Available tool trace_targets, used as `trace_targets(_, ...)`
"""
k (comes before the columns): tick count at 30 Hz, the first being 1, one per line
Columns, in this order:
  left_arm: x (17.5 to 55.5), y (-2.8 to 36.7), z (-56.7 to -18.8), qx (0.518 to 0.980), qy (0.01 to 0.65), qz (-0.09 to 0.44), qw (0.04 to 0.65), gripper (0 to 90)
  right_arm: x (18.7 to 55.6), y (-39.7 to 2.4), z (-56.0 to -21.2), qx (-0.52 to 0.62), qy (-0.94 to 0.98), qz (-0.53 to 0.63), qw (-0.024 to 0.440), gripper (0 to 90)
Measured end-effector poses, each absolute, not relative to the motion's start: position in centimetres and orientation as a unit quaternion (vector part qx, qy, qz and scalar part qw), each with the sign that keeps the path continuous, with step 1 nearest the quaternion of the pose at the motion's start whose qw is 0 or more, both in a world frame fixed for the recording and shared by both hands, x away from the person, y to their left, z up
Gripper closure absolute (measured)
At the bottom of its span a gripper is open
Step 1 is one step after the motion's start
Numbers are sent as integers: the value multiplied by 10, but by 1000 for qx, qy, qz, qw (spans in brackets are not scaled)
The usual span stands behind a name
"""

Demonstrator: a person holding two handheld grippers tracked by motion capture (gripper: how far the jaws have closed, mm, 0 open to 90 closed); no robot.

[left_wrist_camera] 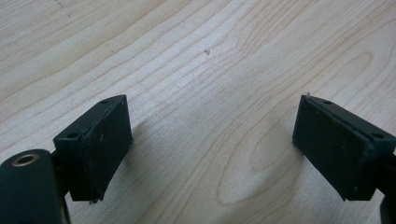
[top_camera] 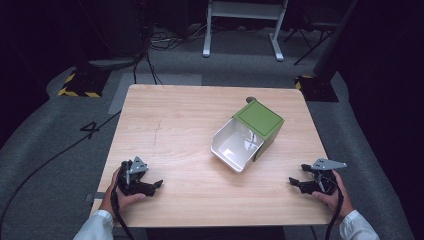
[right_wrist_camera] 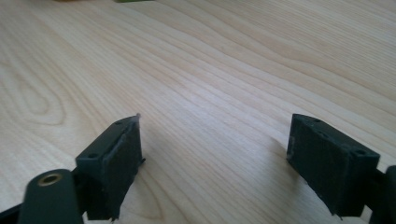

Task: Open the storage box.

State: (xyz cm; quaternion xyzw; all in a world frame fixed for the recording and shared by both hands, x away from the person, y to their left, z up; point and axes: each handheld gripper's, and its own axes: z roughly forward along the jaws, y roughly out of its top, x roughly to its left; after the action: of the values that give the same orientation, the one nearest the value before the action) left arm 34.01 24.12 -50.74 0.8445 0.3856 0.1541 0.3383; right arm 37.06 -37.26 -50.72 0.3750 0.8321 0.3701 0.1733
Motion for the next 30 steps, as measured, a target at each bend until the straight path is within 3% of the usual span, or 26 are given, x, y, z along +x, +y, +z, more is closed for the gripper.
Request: trace_targets(30, 339, 242, -508, 843, 387, 154, 340, 124, 371, -372, -508, 380, 831, 366, 176, 148)
